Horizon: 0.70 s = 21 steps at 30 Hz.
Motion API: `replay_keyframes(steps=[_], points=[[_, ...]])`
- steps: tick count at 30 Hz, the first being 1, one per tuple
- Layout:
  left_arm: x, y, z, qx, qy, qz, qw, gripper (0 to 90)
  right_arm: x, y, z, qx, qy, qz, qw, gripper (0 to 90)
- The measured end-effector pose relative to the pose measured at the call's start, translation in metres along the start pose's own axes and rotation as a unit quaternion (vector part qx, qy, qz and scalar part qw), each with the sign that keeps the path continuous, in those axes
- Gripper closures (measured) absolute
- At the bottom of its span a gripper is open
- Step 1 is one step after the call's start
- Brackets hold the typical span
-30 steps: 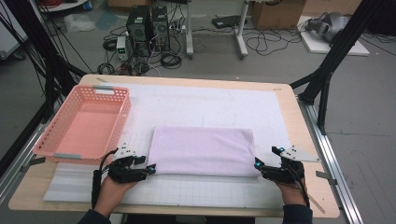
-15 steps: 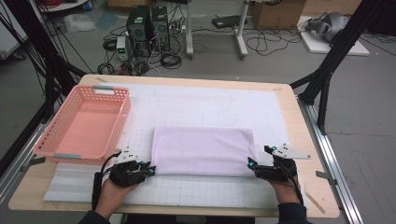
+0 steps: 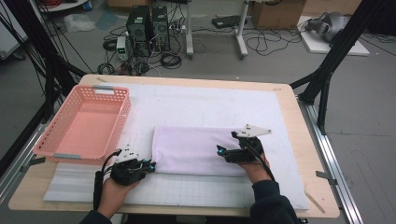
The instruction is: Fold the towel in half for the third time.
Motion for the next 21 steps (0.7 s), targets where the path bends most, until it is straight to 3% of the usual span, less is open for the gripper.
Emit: replay_keyframes(steps=[3, 9, 21], points=[[0.000, 0.001, 0.000, -0.001, -0.002, 0.003, 1.0000, 80.8, 0.013, 0.017, -0.004, -0.010, 0.012, -0.016, 0.9997, 18.3], [-0.002, 0.001, 0.000, -0.008, -0.011, 0.007, 0.9999, 80.6, 0.041, 0.047, -0.012, -0.024, 0.034, -0.022, 0.9989, 18.0], [-0.003, -0.001, -0.001, -0.023, -0.019, 0.005, 0.9995, 80.2, 0.099, 0.087, -0.033, -0.064, 0.065, -0.058, 0.9941, 21.1]])
Point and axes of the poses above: each handheld gripper's, and its own axes: x roughly forward along the jaws, y roughly out of its top, z roughly to its right, the point moved 6 cm from there along x, roughly forward along the jaws, and after that the axes turned 8 degrees about -z, right-handed, at the moved point
